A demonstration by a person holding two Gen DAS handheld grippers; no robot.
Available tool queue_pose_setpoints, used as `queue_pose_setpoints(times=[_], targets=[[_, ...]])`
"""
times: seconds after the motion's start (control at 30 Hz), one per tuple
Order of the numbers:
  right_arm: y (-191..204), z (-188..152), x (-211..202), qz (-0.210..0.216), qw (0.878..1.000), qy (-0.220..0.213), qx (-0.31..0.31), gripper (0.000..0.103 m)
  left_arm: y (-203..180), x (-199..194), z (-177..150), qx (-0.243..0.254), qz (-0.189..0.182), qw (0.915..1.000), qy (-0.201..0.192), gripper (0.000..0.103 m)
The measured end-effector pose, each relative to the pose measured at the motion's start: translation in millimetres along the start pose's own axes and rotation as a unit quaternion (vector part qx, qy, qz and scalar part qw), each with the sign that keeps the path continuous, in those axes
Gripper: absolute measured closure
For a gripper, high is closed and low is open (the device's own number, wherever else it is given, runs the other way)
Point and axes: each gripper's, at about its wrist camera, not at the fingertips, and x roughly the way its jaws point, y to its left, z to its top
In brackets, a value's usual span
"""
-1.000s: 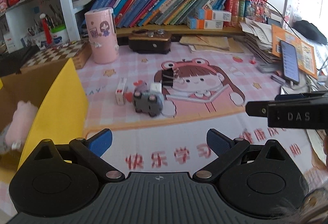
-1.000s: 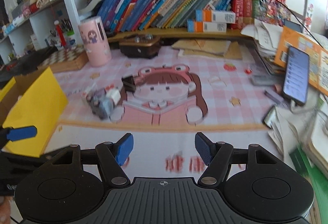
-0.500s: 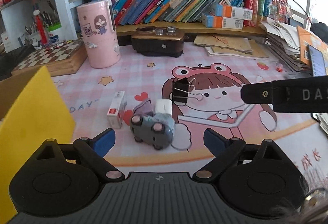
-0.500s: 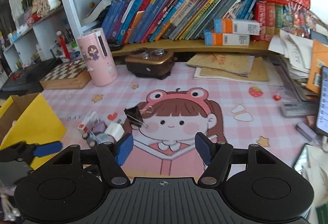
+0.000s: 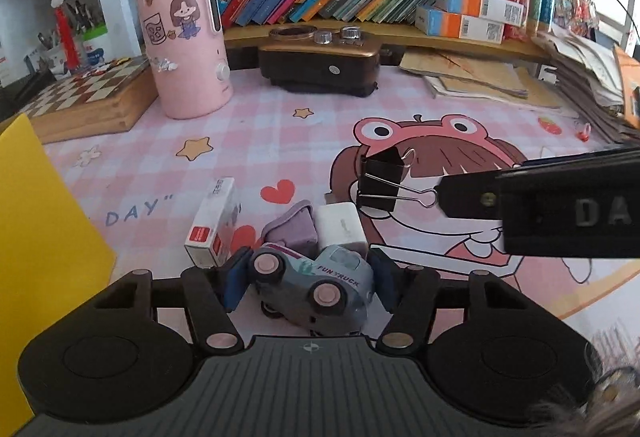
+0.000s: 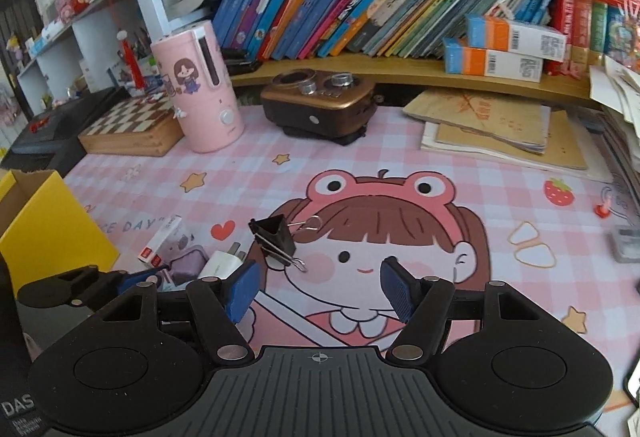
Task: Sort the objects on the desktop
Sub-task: 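Grasp the grey toy truck with the left tool while the right tool grasps the black binder clip, then lift the toy truck and binder clip and carry them toward the yellow box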
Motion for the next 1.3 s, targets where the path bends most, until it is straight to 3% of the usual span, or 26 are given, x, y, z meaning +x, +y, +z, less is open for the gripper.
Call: queue_pose_setpoints(times=[0.37,0.63,0.77,0.83,1.07,1.3], targets=[[20.7,11.0,29.9,0.016,1.0,0.001,-0.014,0.035,26.2,-60.8,-26.3,-0.061,-0.009,0.9979,0.019,0.044],[25.4,13.2,63.2,-0.018,1.0,0.004,0.02,0.037,37.4,-103.4,-46.9,-0.084,0.005,0.9963,0.018,0.044],[23.5,11.8,70.7,-0.027,0.999,0.002,0.026,0.056,41.5,-112.9,-52.1,-0.09,0.008,0.9957,0.02,0.044],[23.5,11.5,71.4,-0.032,0.999,-0.002,0.022,0.075,42.1,-116.0,-52.6,-0.091,0.009,0.9957,0.018,0.044],[18.1,11.6,49.2,-0.037,0.999,-0.034,0.003,0.077,38.3,-119.3,-46.2,-0.084,-0.004,0.9964,0.006,0.044],[12.6,4.7,4.1,-0.018,0.999,-0.04,-0.001,0.077,32.2,-130.5,-42.9,-0.082,-0.023,0.9964,-0.01,0.044]])
